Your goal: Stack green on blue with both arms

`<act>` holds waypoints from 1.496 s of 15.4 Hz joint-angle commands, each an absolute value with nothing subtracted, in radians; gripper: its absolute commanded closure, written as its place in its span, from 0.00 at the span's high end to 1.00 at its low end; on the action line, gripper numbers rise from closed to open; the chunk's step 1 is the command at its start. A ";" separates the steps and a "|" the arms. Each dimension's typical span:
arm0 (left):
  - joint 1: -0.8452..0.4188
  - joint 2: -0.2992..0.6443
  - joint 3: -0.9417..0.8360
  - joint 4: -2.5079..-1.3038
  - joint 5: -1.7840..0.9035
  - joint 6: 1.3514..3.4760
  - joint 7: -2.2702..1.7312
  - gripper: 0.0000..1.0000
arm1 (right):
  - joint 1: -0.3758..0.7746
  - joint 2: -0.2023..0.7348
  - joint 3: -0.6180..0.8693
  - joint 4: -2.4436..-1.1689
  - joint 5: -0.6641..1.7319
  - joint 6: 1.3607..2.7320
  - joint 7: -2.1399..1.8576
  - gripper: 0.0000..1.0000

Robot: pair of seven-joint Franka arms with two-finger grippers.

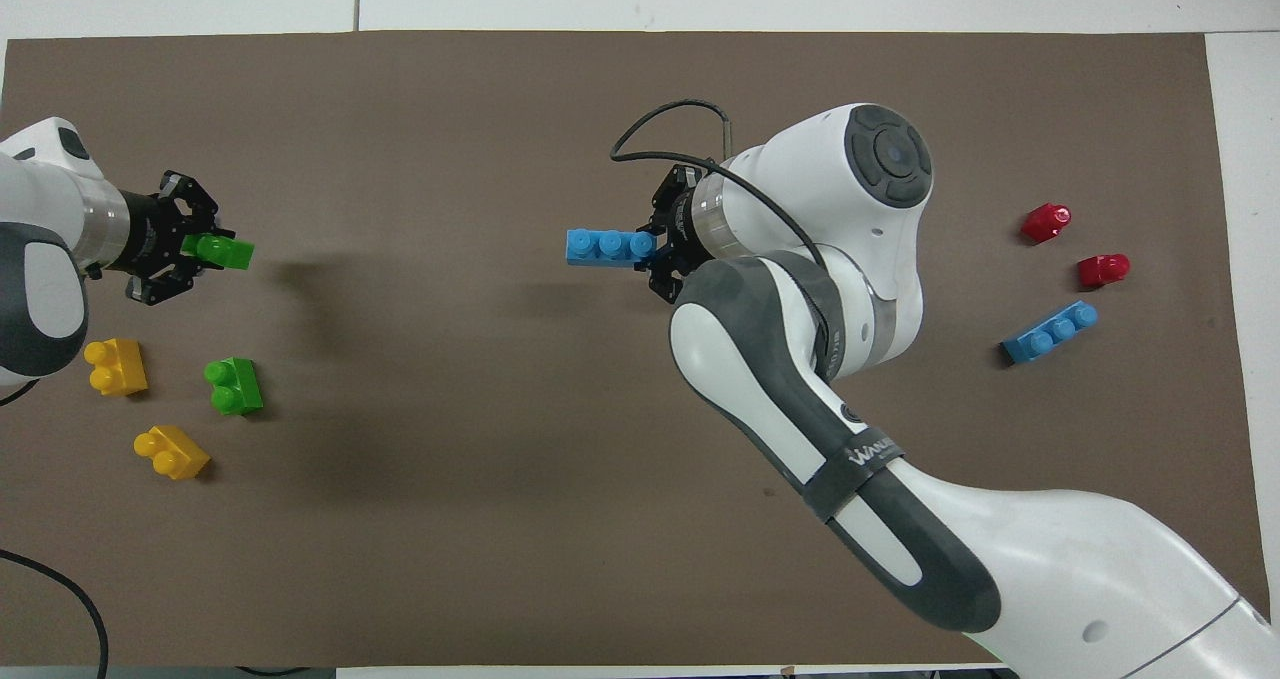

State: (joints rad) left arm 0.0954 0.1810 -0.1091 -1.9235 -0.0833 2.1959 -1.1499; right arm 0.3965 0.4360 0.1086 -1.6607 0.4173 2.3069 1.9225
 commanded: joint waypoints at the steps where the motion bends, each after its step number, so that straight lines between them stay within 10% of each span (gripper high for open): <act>1: 0.023 0.112 -0.094 -1.945 -0.094 2.119 -1.282 0.00 | 0.388 0.437 0.106 -1.738 0.436 2.379 1.968 0.00; 23: -0.522 0.161 -0.092 -1.979 -0.002 2.350 -2.146 0.00 | 0.437 0.388 0.107 -1.951 0.428 2.540 1.764 0.00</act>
